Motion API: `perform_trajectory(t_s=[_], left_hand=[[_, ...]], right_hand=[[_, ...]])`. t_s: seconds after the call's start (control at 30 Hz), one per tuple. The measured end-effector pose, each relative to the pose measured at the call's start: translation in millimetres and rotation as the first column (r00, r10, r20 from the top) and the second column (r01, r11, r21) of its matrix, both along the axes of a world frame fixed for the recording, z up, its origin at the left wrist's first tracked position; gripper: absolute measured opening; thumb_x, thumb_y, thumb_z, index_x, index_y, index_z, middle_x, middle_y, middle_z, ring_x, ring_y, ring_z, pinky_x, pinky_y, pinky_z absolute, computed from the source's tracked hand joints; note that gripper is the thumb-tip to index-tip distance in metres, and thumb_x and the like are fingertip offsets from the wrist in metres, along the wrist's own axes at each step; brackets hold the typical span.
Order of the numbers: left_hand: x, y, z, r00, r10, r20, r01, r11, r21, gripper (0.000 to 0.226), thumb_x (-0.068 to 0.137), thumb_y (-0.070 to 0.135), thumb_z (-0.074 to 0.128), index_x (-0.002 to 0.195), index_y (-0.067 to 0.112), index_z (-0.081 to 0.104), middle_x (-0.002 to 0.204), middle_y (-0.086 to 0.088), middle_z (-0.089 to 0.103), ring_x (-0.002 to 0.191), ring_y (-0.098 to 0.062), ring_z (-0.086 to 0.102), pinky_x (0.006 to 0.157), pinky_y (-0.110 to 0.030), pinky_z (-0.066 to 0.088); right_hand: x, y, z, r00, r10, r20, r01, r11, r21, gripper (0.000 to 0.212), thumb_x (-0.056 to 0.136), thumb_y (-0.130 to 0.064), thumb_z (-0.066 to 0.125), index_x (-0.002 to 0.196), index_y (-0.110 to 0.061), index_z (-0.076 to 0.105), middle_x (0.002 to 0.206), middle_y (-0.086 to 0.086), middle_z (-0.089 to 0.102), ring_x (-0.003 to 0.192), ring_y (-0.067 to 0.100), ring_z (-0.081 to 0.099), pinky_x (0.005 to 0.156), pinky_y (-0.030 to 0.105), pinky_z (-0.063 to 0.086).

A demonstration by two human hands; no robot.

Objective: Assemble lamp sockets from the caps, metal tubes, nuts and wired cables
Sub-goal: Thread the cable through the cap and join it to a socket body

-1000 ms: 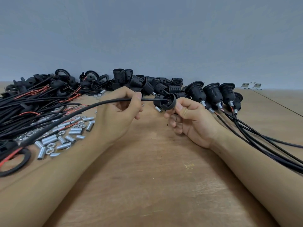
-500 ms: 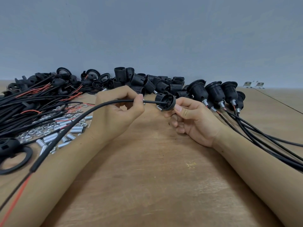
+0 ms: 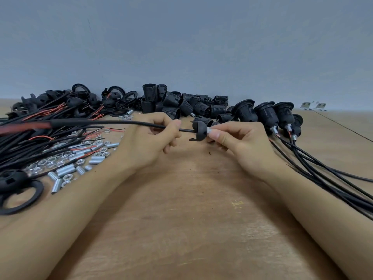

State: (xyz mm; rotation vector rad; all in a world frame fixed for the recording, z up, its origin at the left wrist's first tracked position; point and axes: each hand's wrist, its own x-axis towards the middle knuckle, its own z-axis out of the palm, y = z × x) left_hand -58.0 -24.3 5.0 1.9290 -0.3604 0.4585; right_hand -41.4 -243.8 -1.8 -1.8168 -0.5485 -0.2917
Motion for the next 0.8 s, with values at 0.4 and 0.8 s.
perform_trajectory(t_s=[0.4, 0.8], left_hand=[[1, -12, -6, 0.925, -0.236, -0.298, 0.131, 0.934, -0.333, 0.050, 0.071, 0.067, 0.074, 0.080, 0.018, 0.074, 0.071, -0.004, 0.068, 0.051, -0.012, 0.054, 0.046, -0.021, 0.039], [4, -6, 4, 0.950, -0.206, -0.236, -0.002, 0.750, -0.662, 0.024, 0.074, 0.035, 0.072, 0.078, 0.012, 0.074, 0.070, -0.004, 0.072, 0.049, -0.006, 0.056, 0.050, -0.016, 0.048]], right_hand=[[0, 1, 3, 0.988, -0.048, -0.144, 0.043, 0.998, -0.041, 0.023, 0.091, -0.003, 0.066, 0.080, -0.022, 0.074, 0.061, -0.001, 0.068, 0.051, 0.006, 0.057, 0.049, 0.019, 0.048], [-6, -12, 23, 0.996, -0.087, -0.026, 0.081, 0.981, -0.176, 0.017, 0.088, -0.004, 0.070, 0.085, -0.019, 0.075, 0.076, 0.000, 0.074, 0.075, 0.018, 0.072, 0.080, 0.031, 0.059]])
